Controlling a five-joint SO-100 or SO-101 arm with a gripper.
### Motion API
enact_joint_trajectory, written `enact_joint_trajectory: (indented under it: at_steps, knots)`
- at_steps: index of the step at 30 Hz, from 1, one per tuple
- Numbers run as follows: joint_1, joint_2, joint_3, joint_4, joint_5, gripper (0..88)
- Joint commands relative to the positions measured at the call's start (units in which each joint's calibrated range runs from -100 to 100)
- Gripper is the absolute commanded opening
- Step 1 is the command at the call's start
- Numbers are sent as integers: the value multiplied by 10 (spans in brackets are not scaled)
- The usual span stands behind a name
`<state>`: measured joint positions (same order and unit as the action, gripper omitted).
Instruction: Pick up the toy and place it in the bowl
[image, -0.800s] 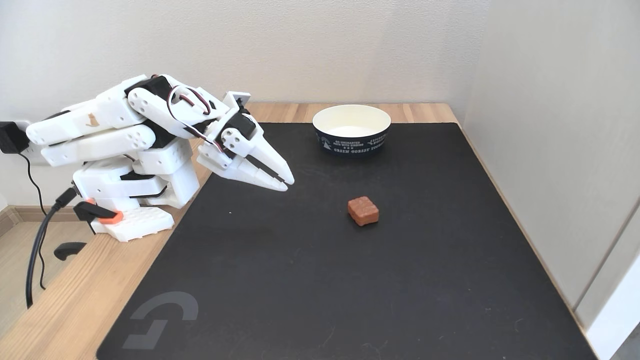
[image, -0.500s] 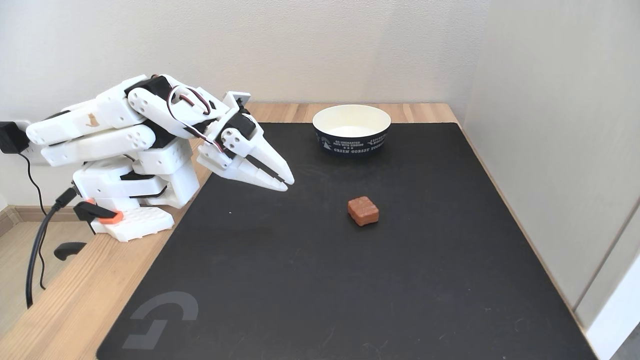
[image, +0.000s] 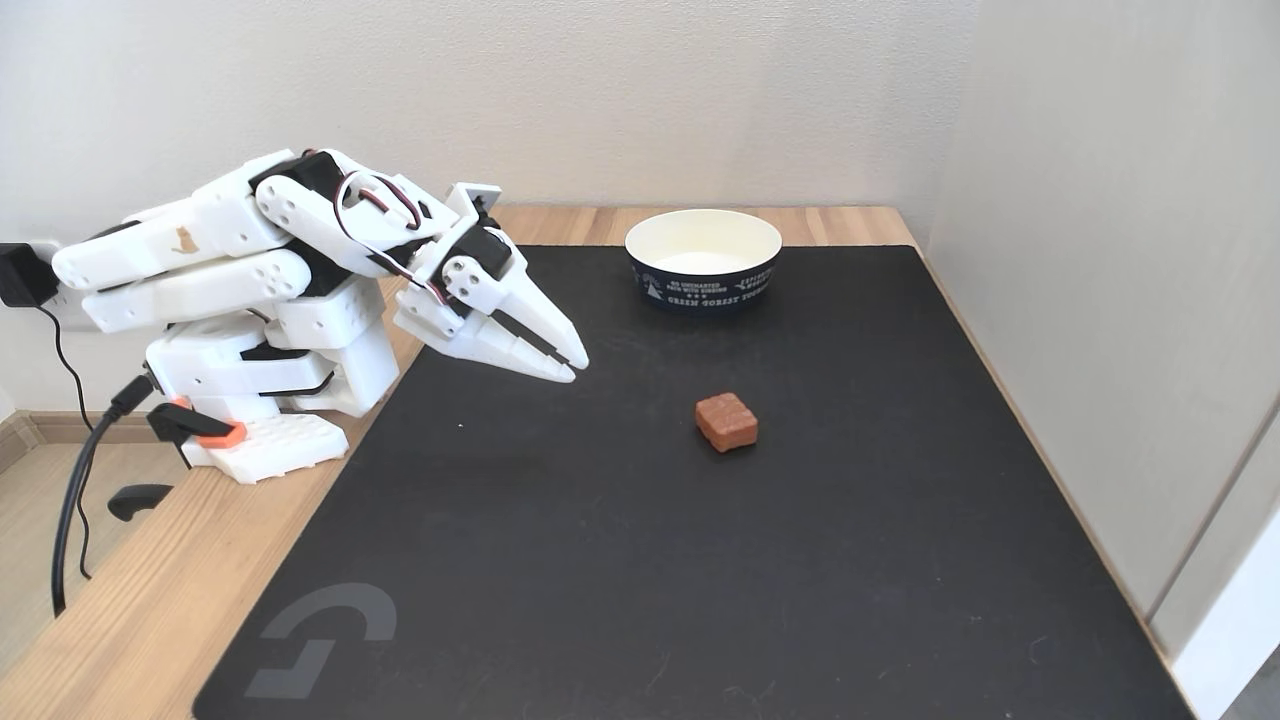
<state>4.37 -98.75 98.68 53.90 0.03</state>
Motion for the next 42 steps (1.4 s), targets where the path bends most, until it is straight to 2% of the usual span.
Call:
enact_joint_trajectory:
  at_steps: [1, 32, 35, 36, 37, 39, 42]
  knots:
    - [5, -8, 8, -2, 2, 26]
    - [5, -8, 8, -2, -1, 33]
    - [3, -8, 8, -2, 3, 132]
    - [2, -8, 8, -2, 3, 196]
    - [-1, -8, 8, -1, 4, 321]
    - [-2, -8, 8, -1, 4, 437]
    - [4, -8, 8, -1, 4, 531]
